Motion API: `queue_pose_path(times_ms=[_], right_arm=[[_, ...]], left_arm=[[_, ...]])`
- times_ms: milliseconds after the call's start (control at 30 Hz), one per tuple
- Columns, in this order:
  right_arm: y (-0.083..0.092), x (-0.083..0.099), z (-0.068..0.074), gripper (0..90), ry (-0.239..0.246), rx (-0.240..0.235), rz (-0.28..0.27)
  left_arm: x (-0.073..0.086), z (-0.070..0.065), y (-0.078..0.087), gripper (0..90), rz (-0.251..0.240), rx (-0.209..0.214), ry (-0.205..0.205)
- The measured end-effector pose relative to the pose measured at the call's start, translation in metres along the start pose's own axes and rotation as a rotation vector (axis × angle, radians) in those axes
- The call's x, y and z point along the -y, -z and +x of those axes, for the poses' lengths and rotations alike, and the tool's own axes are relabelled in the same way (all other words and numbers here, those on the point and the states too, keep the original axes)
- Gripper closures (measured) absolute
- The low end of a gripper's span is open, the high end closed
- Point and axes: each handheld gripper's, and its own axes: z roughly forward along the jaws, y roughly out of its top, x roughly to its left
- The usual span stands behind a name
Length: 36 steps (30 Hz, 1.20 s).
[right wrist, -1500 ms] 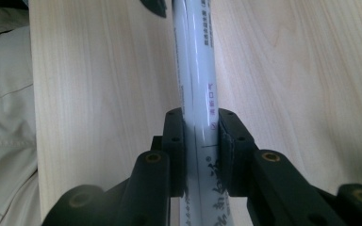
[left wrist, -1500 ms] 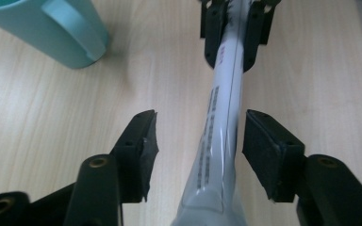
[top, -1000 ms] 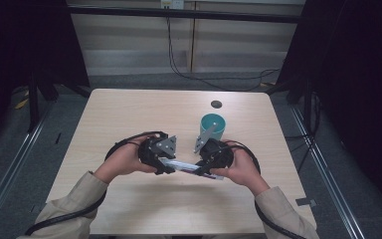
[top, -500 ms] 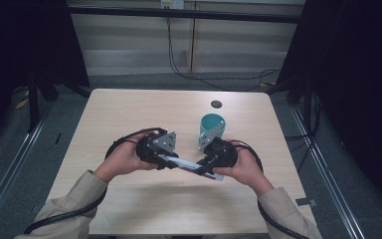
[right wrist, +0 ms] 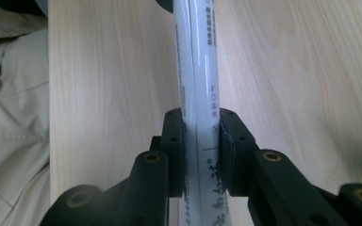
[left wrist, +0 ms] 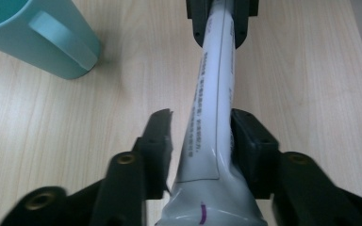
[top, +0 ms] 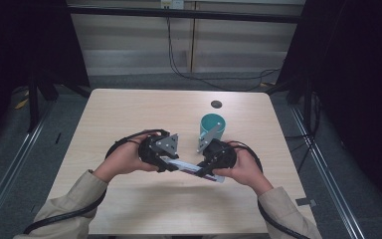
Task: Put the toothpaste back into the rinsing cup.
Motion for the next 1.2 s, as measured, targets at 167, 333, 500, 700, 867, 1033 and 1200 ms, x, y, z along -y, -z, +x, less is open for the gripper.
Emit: queue_pose_path(times_ms=[167, 333, 500, 700, 867, 1033, 1200], right_arm=[[-0.001, 0.0, -0.001, 74.5, 0.002, 0.005, 0.01], [0.001, -0.001, 0.0, 74.6, -0.004, 0.016, 0.014], [0.004, -0.003, 0.0, 74.6, 0.006, 0.019, 0.009], [0.005, -0.006, 0.001, 74.6, 0.003, 0.025, 0.004], [0.004, -0.006, 0.001, 74.5, 0.016, 0.008, 0.011], [0.006, -0.002, -0.001, 73.6, 0.007, -0.008, -0.032], [0.01, 0.0, -0.003, 70.0, -0.003, -0.024, -0.065]], left_arm=[[0.001, 0.002, 0.003, 56.0, 0.007, -0.005, 0.025], [0.006, 0.003, -0.001, 51.8, 0.021, -0.013, 0.047], [0.009, 0.002, -0.006, 54.2, 0.04, -0.023, 0.045], [0.005, 0.001, -0.005, 59.1, 0.081, -0.038, 0.066], [0.002, -0.004, -0.006, 62.5, 0.129, -0.016, 0.04], [0.004, -0.004, -0.001, 64.5, 0.066, -0.01, 0.05], [0.003, -0.004, 0.004, 67.6, 0.026, 0.008, 0.073]])
